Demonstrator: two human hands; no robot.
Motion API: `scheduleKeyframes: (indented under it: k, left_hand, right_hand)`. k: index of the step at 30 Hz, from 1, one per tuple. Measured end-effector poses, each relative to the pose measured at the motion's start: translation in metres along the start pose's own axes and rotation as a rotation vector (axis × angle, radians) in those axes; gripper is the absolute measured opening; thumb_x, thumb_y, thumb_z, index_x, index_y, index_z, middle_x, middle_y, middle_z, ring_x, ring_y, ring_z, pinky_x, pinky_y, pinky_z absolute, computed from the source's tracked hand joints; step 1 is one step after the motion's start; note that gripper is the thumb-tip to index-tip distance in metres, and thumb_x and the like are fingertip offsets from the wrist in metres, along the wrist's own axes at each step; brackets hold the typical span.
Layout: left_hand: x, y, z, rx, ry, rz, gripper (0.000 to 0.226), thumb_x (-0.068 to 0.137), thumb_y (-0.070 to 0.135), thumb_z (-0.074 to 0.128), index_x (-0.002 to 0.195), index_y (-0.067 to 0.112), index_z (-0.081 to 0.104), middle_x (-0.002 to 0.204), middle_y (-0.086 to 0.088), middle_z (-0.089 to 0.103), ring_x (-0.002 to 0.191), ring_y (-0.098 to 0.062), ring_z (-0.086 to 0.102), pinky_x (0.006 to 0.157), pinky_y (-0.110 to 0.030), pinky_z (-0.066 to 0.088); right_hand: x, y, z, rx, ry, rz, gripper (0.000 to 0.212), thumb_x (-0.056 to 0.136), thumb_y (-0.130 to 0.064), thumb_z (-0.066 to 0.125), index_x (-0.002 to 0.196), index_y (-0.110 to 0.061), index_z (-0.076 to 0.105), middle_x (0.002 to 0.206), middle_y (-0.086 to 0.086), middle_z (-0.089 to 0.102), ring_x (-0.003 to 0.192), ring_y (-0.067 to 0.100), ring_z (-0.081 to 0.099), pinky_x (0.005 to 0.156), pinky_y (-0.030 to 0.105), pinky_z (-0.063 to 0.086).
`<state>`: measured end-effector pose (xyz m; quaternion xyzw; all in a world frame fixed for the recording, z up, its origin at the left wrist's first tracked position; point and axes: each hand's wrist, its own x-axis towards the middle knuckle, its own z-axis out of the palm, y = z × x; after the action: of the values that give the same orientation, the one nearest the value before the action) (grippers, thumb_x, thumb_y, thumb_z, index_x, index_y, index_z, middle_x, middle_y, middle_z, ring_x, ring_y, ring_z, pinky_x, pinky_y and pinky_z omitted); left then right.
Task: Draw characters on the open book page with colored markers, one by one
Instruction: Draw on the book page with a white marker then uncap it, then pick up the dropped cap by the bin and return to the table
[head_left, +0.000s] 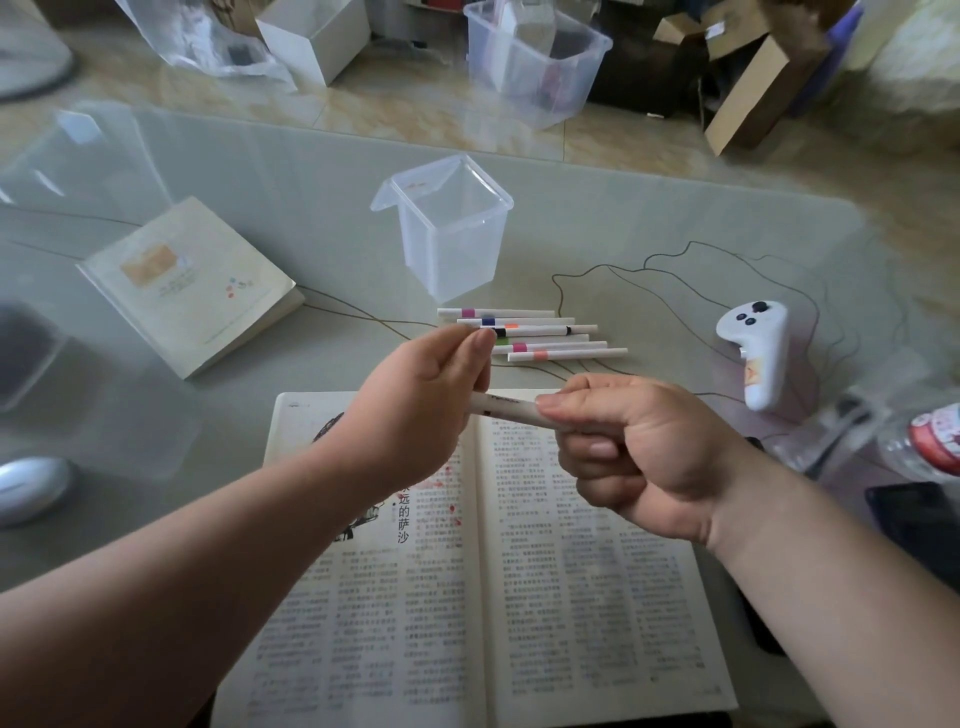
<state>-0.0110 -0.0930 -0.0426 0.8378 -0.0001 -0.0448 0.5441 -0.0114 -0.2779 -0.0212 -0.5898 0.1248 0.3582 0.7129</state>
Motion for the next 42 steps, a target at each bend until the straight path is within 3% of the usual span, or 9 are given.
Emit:
scheduleKeyframes:
  k: [5, 8, 12, 18, 25, 29, 34, 38, 42]
  left_hand:
    - [0.010, -0.013, 0.001, 0.271, 0.032, -0.028, 0.042, 0.102, 0.036, 0.042, 0.067, 0.016, 0.050, 0.046, 0.008, 0.045, 0.043, -0.008, 0.039, 0.042, -0.021, 0.030]
    - [0.009, -0.019, 0.003, 0.437, 0.014, -0.018, 0.037, 0.099, 0.033, 0.044, 0.072, 0.010, 0.055, 0.064, 0.003, 0.050, 0.060, -0.016, 0.046, 0.052, -0.033, 0.032]
    - [-0.002, -0.005, 0.006, 0.486, 0.126, 0.172, 0.026, 0.097, 0.031, 0.049, 0.079, 0.019, 0.062, 0.083, 0.010, 0.054, 0.078, -0.013, 0.049, 0.064, -0.029, 0.034]
    - [-0.033, 0.065, 0.013, 0.358, 0.150, 0.264, 0.014, 0.091, 0.023, 0.061, 0.079, 0.024, 0.068, 0.070, 0.011, 0.066, 0.064, -0.008, 0.056, 0.050, -0.016, 0.037]
    - [-0.071, 0.182, 0.117, 0.260, -0.119, 0.511, 0.015, 0.089, 0.028, 0.064, 0.074, 0.026, 0.067, 0.061, 0.013, 0.062, 0.060, -0.002, 0.056, 0.050, -0.014, 0.039]
    - [-0.123, 0.224, 0.214, 0.199, -0.365, 0.594, 0.012, 0.088, 0.030, 0.065, 0.077, 0.024, 0.068, 0.063, 0.011, 0.066, 0.064, 0.002, 0.059, 0.053, -0.009, 0.039]
    - [-0.236, 0.245, 0.326, 0.146, -0.783, 0.734, 0.012, 0.086, 0.032, 0.065, 0.079, 0.024, 0.068, 0.066, 0.009, 0.066, 0.065, 0.000, 0.061, 0.056, -0.014, 0.043]
    - [-0.317, 0.235, 0.388, 0.186, -1.027, 0.752, 0.010, 0.087, 0.030, 0.065, 0.078, 0.026, 0.066, 0.067, 0.009, 0.064, 0.061, -0.001, 0.058, 0.051, -0.020, 0.042]
    - [-0.357, 0.215, 0.422, 0.267, -1.167, 0.816, 0.019, 0.087, 0.029, 0.062, 0.070, 0.030, 0.056, 0.066, 0.011, 0.057, 0.062, -0.004, 0.054, 0.054, -0.022, 0.038]
  right_hand:
    - [0.001, -0.001, -0.002, -0.011, 0.066, -0.094, 0.011, 0.085, -0.004, 0.063, 0.077, -0.010, 0.058, 0.054, 0.007, 0.044, 0.047, 0.013, 0.026, 0.043, 0.023, 0.011]
    - [0.001, 0.002, -0.001, -0.030, 0.124, -0.259, 0.006, 0.084, -0.001, 0.066, 0.082, -0.007, 0.065, 0.057, 0.008, 0.052, 0.047, 0.015, 0.035, 0.042, 0.022, 0.019]
    - [-0.006, 0.003, 0.000, -0.473, 0.354, -0.576, 0.007, 0.088, -0.014, 0.073, 0.083, -0.009, 0.073, 0.060, 0.008, 0.064, 0.049, 0.010, 0.054, 0.046, 0.025, 0.040]
    - [-0.070, -0.023, -0.009, -0.748, 0.554, -0.707, 0.022, 0.086, -0.030, 0.074, 0.076, -0.011, 0.070, 0.052, -0.010, 0.052, 0.049, 0.005, 0.043, 0.050, 0.020, 0.037]
    - [-0.220, -0.007, -0.072, -0.786, 0.905, -0.757, 0.027, 0.086, -0.032, 0.073, 0.067, -0.014, 0.066, 0.050, -0.018, 0.059, 0.050, 0.006, 0.053, 0.050, 0.017, 0.035]
    - [-0.335, 0.049, -0.112, -0.690, 1.188, -0.666, 0.022, 0.088, -0.026, 0.073, 0.072, -0.012, 0.067, 0.050, -0.020, 0.059, 0.048, 0.002, 0.054, 0.045, 0.013, 0.033]
    - [-0.460, 0.153, -0.143, -0.641, 1.544, -0.359, 0.024, 0.088, -0.031, 0.069, 0.074, -0.011, 0.064, 0.057, -0.013, 0.068, 0.047, 0.004, 0.055, 0.046, 0.026, 0.041]
    - [-0.510, 0.228, -0.145, -0.621, 1.659, -0.100, 0.029, 0.089, -0.034, 0.065, 0.073, -0.010, 0.063, 0.067, 0.005, 0.068, 0.059, 0.016, 0.058, 0.056, 0.036, 0.046]
    - [-0.529, 0.286, -0.141, -0.614, 1.758, 0.054, 0.028, 0.086, -0.033, 0.070, 0.069, -0.013, 0.061, 0.060, -0.001, 0.058, 0.062, 0.014, 0.055, 0.054, 0.026, 0.037]
